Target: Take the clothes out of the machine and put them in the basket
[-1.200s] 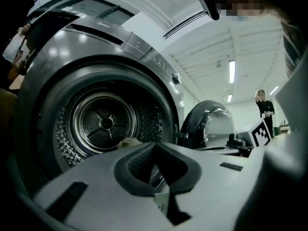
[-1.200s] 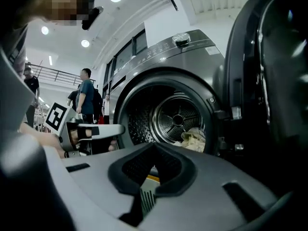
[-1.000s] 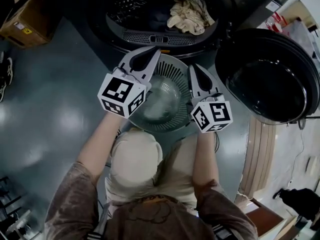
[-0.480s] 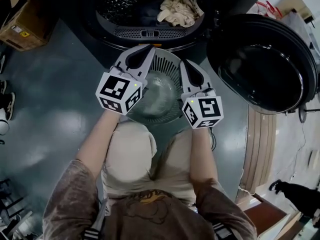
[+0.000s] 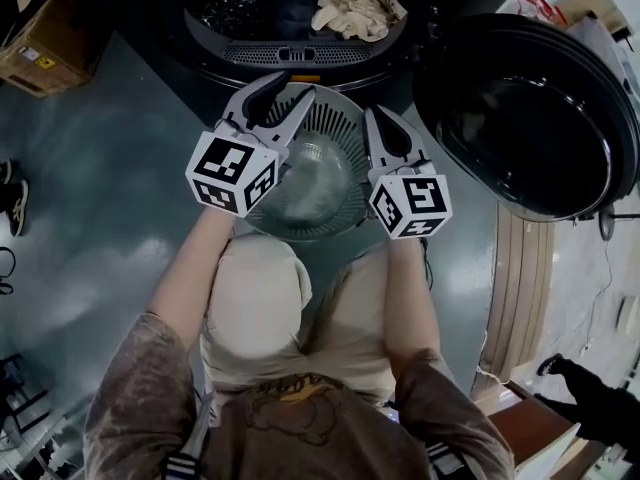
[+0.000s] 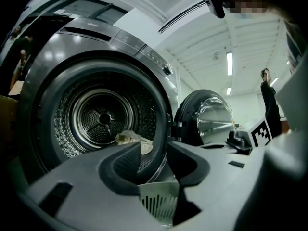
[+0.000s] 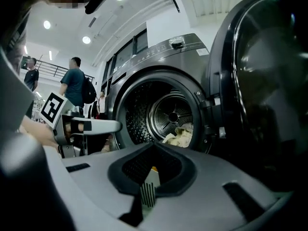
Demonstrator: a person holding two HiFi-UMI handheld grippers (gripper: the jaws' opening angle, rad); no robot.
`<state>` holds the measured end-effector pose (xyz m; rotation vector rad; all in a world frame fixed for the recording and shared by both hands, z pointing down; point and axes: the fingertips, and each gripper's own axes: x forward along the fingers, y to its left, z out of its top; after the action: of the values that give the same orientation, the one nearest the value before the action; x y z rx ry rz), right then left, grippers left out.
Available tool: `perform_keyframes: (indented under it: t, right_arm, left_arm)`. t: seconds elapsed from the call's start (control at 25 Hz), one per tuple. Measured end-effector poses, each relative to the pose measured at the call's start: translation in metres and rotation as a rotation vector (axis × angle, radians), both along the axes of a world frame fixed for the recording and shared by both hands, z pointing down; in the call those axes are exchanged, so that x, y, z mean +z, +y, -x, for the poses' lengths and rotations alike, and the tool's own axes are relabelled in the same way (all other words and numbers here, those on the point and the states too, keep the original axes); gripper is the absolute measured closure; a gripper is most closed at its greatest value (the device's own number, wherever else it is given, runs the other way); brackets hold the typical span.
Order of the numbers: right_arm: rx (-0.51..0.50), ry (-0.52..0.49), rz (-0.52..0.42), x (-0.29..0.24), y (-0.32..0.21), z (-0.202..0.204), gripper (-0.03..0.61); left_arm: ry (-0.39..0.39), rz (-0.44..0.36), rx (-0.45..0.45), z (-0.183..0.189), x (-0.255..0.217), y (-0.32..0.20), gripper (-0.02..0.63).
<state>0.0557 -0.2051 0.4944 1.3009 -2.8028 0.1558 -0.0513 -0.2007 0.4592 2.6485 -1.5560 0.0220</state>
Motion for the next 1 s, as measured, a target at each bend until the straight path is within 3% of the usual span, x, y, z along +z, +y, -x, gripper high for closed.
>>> perform_keyframes:
  t: [0.2, 0.4, 0.64, 1.0]
  right_arm:
    - [0.024, -0.023, -0.018, 0.001, -0.012, 0.000, 0.580]
    - [0.011, 0.018, -0.041, 0.000, -0.010, 0.007, 0.580]
    - [0.015, -0.011, -0.008, 0.002, -0.008, 0.002, 0.580]
    - [0.035, -0.003, 0.020, 0.002, -0.006, -0.004, 0.580]
  left_arm:
    - [-0.015, 0.007, 0.046, -0.005, 0.004, -0.012, 0.318]
    - [-0.046, 0.009, 0.071, -0.003, 0.006, -0.044, 0.191]
    - [-0.123, 0.001, 0.104, -0.009, 0.010, -0.096, 0.173]
    - [-0.383, 0.028, 0.206, -0.044, 0.049, -0.173, 0.172]
